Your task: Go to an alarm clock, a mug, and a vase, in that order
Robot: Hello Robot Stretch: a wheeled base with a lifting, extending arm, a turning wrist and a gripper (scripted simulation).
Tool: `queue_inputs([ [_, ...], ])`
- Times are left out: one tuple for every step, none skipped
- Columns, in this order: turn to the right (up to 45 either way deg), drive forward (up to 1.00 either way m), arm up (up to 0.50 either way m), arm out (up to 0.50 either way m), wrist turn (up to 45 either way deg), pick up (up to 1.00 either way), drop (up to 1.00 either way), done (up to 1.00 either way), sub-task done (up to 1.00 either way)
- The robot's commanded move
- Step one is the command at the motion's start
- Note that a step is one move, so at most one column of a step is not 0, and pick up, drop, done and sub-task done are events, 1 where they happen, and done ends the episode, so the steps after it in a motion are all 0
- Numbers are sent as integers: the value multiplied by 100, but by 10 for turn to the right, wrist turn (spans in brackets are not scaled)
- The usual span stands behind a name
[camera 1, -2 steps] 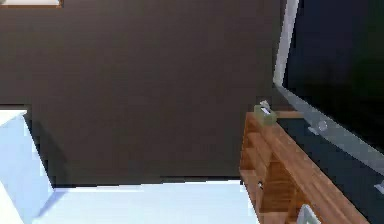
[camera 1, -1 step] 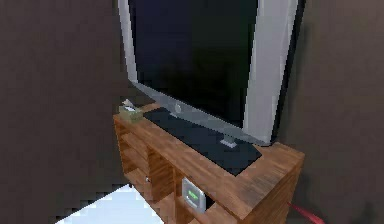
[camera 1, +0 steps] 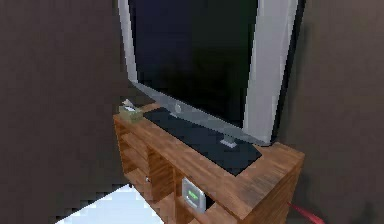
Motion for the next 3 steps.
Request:
queue_inputs([
  [450, 0, 0, 0, 0, 0, 0, 0, 0],
  [450, 0, 0, 0, 0, 0, 0, 0, 0],
  [240, 0, 0, 0, 0, 0, 0, 0, 0],
])
